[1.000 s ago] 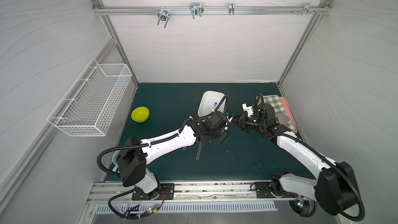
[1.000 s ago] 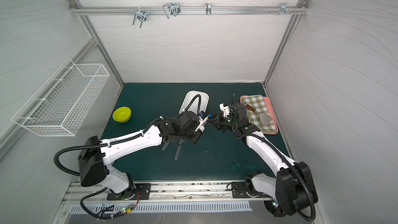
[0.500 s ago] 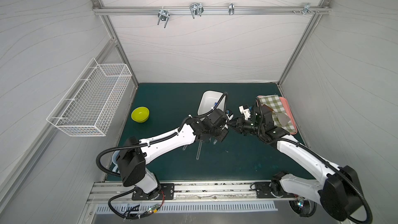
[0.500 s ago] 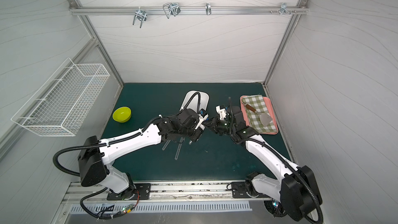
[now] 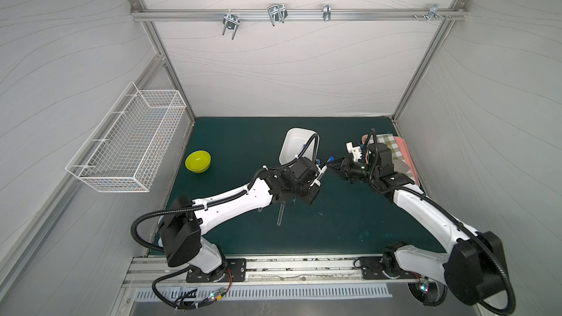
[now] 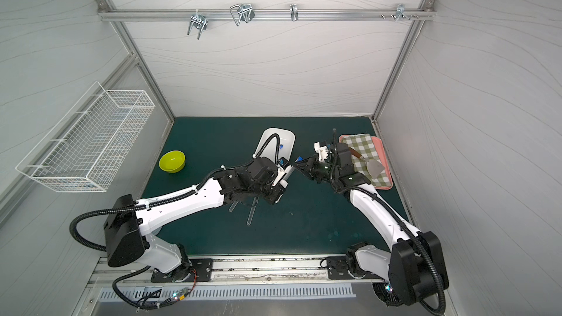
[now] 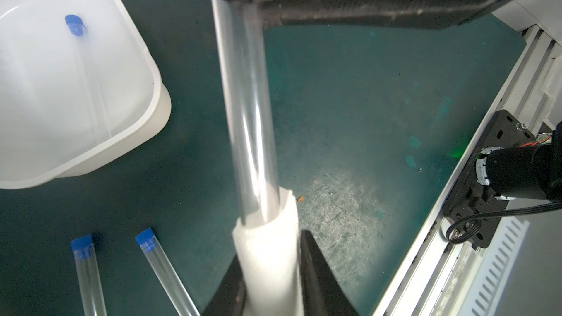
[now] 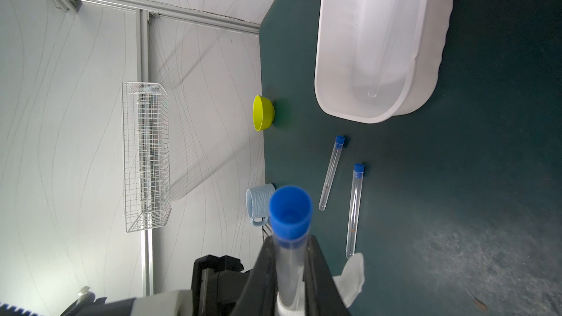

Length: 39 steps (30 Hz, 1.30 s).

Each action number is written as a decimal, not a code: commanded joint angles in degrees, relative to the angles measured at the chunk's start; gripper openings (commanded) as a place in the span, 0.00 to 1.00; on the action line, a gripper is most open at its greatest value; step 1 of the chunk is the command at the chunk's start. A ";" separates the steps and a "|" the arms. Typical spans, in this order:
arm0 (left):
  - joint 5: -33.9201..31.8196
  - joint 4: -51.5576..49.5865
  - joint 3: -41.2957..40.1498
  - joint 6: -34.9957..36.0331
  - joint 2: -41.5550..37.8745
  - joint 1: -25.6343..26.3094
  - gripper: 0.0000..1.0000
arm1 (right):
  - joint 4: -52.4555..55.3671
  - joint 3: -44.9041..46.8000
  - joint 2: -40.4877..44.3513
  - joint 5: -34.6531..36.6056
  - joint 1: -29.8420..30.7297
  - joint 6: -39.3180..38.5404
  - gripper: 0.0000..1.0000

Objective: Wipe the exteriors of test tubes
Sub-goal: Wipe the dirt from the test tube.

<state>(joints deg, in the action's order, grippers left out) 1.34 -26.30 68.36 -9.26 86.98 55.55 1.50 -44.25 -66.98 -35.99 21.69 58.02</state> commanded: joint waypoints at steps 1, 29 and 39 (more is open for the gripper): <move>-0.06 2.18 2.16 0.17 -0.61 0.27 0.28 | -0.23 0.68 1.44 0.23 1.85 0.72 0.04; 1.11 2.63 0.58 1.15 -2.19 -1.10 0.29 | 1.58 -0.94 0.20 -1.34 1.16 -1.38 0.04; 1.47 3.67 4.71 2.74 0.36 -2.72 0.29 | 0.44 2.79 3.21 2.32 7.19 1.67 0.04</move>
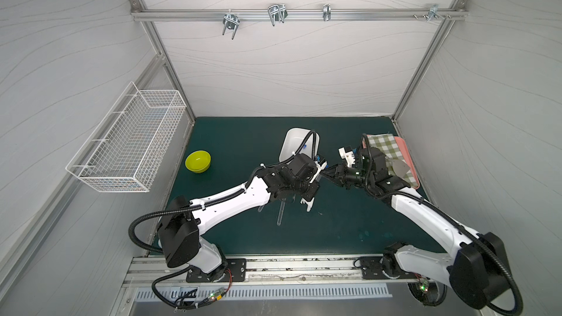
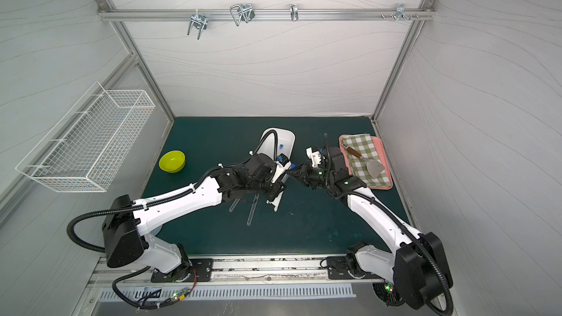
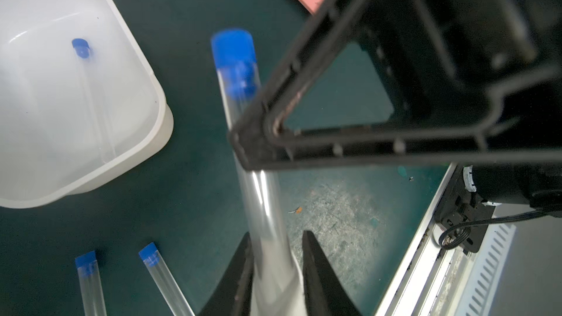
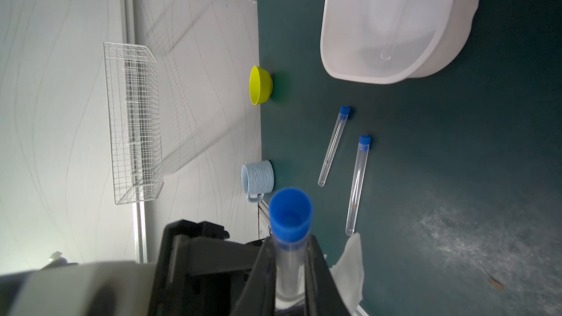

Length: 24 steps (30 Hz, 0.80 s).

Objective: Wipe the exteriors of test tubes
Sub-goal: Wipe the dirt from the test tube.

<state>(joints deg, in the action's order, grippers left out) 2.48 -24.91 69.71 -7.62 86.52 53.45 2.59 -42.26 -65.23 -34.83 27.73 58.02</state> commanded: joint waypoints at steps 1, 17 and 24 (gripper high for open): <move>0.33 2.27 3.65 1.28 0.97 -0.61 0.28 | -0.73 1.01 1.43 1.25 1.18 1.75 0.04; 1.62 3.14 -1.44 -1.57 -1.88 -0.62 0.27 | -0.02 -3.07 -1.75 -1.12 -2.21 -0.33 0.04; 0.86 3.23 1.92 0.21 0.14 -0.63 0.27 | -0.85 -0.29 0.79 0.22 0.68 1.81 0.04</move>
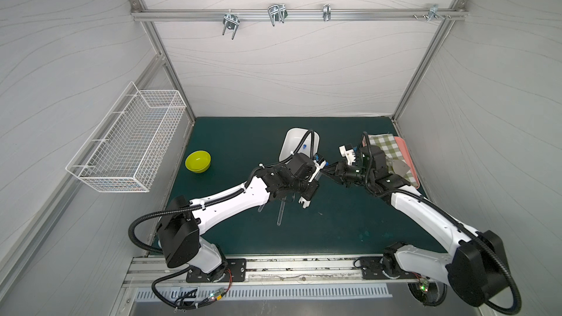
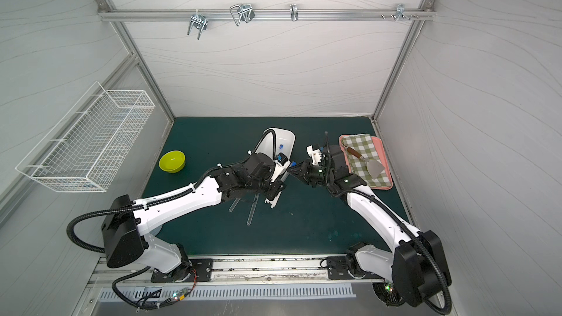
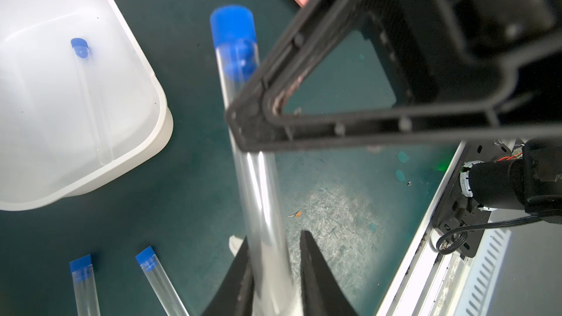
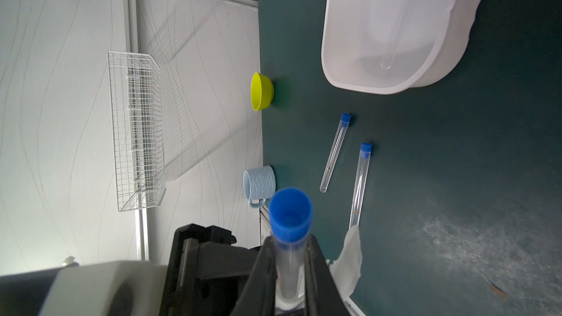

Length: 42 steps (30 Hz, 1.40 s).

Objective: Wipe the exteriors of test tubes
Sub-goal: Wipe the dirt from the test tube.

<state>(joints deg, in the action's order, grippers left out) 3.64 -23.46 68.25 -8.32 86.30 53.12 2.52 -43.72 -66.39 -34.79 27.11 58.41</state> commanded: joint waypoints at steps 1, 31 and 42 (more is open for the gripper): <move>-0.30 1.60 3.98 1.12 0.75 -0.28 0.27 | -0.78 1.58 2.26 0.45 1.78 1.65 0.04; -4.25 -3.30 2.82 0.57 -3.93 -0.29 0.55 | -3.61 4.98 1.32 1.70 1.30 2.96 0.04; 0.74 -1.26 -0.40 -3.18 -2.85 0.47 0.52 | -2.60 2.29 0.91 1.05 0.84 2.14 0.04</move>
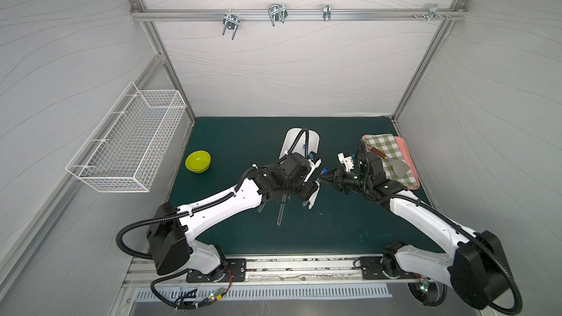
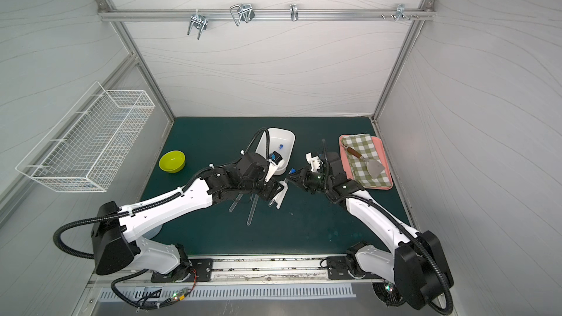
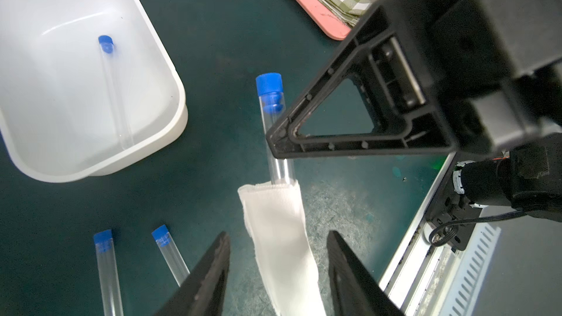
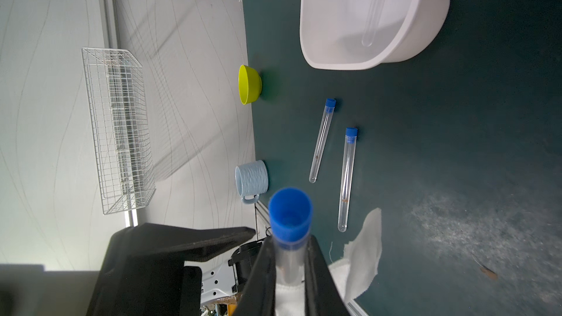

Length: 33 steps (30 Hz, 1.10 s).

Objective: Wipe the exteriors of test tubes
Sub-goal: Wipe the dirt from the test tube.

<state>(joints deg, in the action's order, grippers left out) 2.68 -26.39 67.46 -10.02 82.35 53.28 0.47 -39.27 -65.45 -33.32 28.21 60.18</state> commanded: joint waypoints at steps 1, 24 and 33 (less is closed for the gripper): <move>2.30 1.90 0.46 -1.49 1.61 0.34 0.51 | -0.50 -2.35 0.14 -0.46 -0.26 0.36 0.04; 1.10 2.57 9.03 3.65 9.14 0.20 0.25 | 1.39 -1.34 2.44 -0.24 2.20 0.45 0.04; 4.08 3.09 3.72 0.34 6.44 0.34 0.24 | 1.44 -4.73 -0.31 -0.90 -1.84 -1.32 0.04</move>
<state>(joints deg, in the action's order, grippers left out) 4.27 -24.93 72.62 -8.56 90.61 53.28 1.65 -41.58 -64.60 -33.74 27.97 59.77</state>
